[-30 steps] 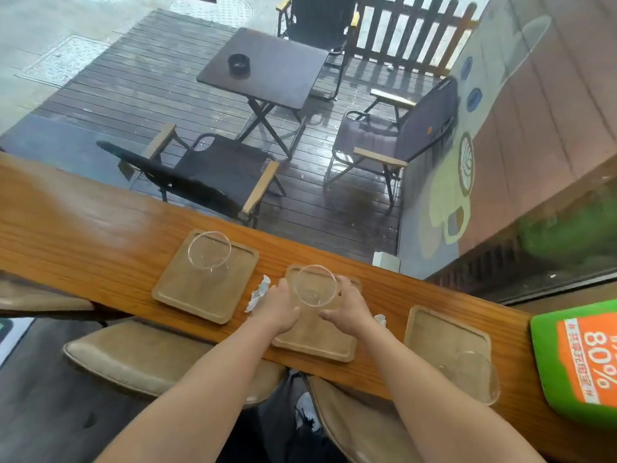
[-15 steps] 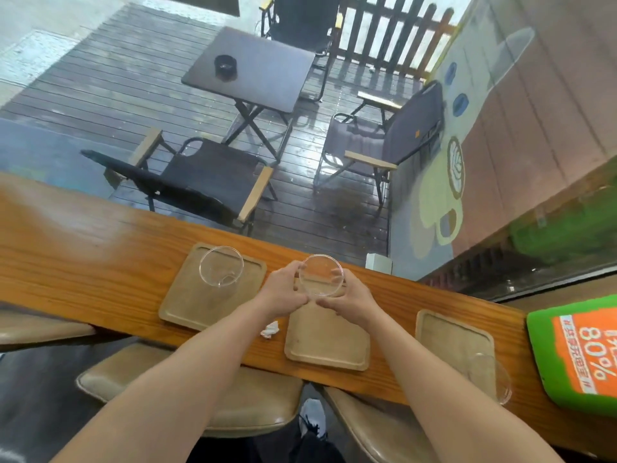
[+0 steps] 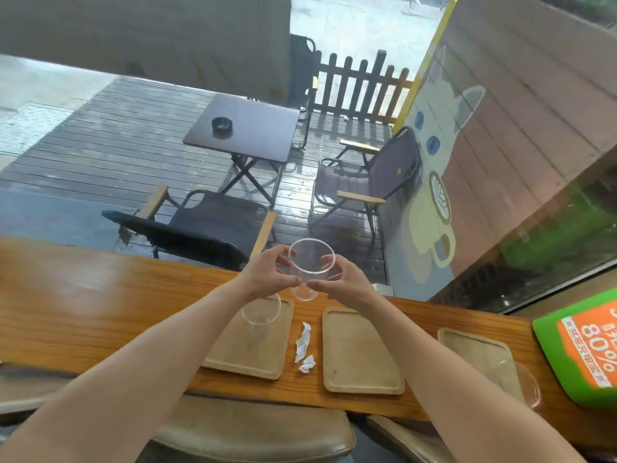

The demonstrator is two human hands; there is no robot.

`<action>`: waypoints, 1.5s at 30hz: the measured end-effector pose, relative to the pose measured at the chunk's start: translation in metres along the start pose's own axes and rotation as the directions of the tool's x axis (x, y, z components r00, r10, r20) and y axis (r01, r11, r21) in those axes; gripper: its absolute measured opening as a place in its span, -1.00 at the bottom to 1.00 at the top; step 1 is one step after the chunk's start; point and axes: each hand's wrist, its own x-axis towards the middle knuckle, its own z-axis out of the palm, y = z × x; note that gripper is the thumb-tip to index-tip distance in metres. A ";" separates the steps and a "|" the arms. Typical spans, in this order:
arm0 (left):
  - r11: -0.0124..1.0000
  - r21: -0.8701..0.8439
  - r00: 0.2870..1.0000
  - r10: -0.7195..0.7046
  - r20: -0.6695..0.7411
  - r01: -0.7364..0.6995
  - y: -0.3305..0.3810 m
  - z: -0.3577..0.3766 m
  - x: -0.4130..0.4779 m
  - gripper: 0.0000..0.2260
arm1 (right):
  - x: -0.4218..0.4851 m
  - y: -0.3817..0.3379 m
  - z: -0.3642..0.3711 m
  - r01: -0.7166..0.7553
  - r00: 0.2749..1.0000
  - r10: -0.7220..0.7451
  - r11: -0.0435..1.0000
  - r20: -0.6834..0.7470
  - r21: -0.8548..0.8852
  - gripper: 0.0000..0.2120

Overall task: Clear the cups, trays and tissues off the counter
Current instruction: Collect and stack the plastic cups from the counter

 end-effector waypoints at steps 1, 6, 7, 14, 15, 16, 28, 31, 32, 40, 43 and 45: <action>1.000 0.004 1.000 0.002 -0.003 -0.002 -0.004 -0.007 -0.002 -0.52 | 0.002 -0.005 0.006 0.007 1.000 -0.007 1.000 0.002 0.002 -0.29; 1.000 -0.006 1.000 -0.012 -0.006 0.012 -0.027 -0.032 -0.012 -0.51 | 0.006 -0.023 0.034 0.027 1.000 -0.027 0.999 0.008 0.025 -0.27; 1.000 -0.004 1.000 -0.012 -0.007 0.012 -0.032 -0.036 -0.014 -0.52 | 0.006 -0.026 0.040 0.029 1.000 -0.029 0.999 0.006 0.024 -0.26; 0.999 0.021 0.999 -0.033 0.009 0.033 -0.054 -0.047 -0.027 -0.50 | 0.007 -0.036 0.070 0.012 0.999 -0.011 1.000 0.031 -0.020 -0.21; 0.999 0.028 0.999 -0.036 0.014 0.036 -0.056 -0.046 -0.028 -0.48 | 0.008 -0.035 0.074 0.009 0.999 -0.008 1.000 0.035 -0.026 -0.21; 0.999 0.036 0.999 -0.039 0.017 0.038 -0.059 -0.045 -0.030 -0.46 | 0.008 -0.034 0.077 0.004 0.999 -0.003 1.000 0.037 -0.029 -0.22; 0.994 0.060 0.994 -0.096 0.043 0.093 -0.086 -0.027 -0.038 -0.49 | 0.012 -0.022 0.098 -0.090 0.990 0.099 0.993 0.103 -0.082 -0.26; 0.993 0.095 0.997 -0.076 0.016 0.074 -0.092 -0.021 -0.035 -0.49 | 0.016 -0.017 0.102 -0.105 0.989 0.113 0.991 0.092 -0.089 -0.28; 0.991 0.105 0.997 -0.079 0.014 0.077 -0.094 -0.019 -0.034 -0.48 | 0.017 -0.015 0.104 -0.106 0.990 0.113 0.990 0.083 -0.091 -0.30; 0.978 0.152 0.988 -0.151 0.042 0.143 -0.110 -0.001 -0.036 -0.45 | 0.025 0.007 0.120 -0.126 0.983 0.140 0.985 0.117 -0.121 -0.44; 0.976 0.136 0.983 -0.177 0.036 0.171 -0.113 0.006 -0.039 -0.47 | 0.025 0.016 0.127 -0.148 0.978 0.164 0.981 0.128 -0.129 -0.42; 0.975 0.117 0.981 -0.192 0.035 0.187 -0.114 0.010 -0.040 -0.49 | 0.025 0.021 0.132 -0.157 0.976 0.174 0.979 0.131 -0.130 -0.44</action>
